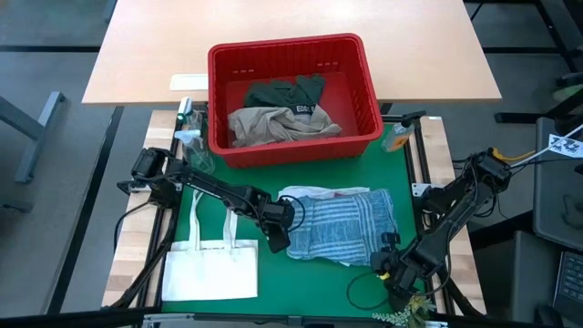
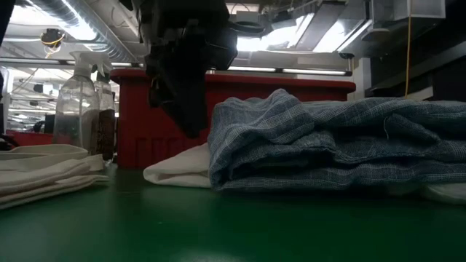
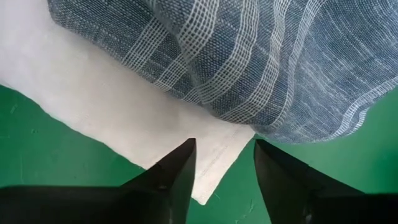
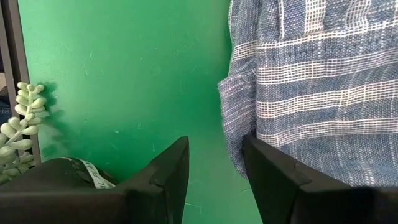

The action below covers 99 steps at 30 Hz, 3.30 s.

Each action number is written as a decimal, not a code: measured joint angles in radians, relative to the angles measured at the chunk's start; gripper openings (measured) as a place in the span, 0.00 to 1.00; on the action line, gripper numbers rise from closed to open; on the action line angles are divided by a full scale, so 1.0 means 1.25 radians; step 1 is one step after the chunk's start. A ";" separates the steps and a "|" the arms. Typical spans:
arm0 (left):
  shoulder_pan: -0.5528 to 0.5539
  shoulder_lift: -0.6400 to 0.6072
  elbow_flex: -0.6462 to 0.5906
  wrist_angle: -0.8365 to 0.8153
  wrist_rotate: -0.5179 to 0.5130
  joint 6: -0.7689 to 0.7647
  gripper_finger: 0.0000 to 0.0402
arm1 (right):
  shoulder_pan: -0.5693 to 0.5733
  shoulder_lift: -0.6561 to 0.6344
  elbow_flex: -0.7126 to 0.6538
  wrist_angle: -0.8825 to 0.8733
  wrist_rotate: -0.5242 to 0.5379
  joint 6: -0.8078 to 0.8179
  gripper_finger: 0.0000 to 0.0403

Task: Fold Laundry from Bin
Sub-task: Stack the blue checkered polo shirt on top of the folded white underwear

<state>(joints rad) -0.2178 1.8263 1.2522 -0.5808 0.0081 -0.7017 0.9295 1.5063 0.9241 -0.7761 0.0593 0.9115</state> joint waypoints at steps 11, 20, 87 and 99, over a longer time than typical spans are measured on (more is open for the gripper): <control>-0.017 0.005 0.000 0.079 -0.002 0.012 0.59 | 0.000 0.000 0.000 0.000 0.000 0.000 0.38; 0.000 0.038 0.000 0.131 -0.015 -0.003 0.58 | 0.000 0.000 0.001 0.003 0.000 0.000 0.38; 0.112 0.003 0.054 -0.157 -0.146 0.130 0.41 | 0.000 0.001 0.001 0.105 0.315 -0.003 0.38; 0.113 0.003 0.244 -0.436 -0.169 0.137 0.43 | 0.000 0.001 0.001 0.105 0.300 -0.002 0.38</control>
<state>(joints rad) -0.0769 1.8304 1.5575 -1.1260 -0.2035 -0.5305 0.9291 1.5070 0.9249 -0.6445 0.4343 0.9092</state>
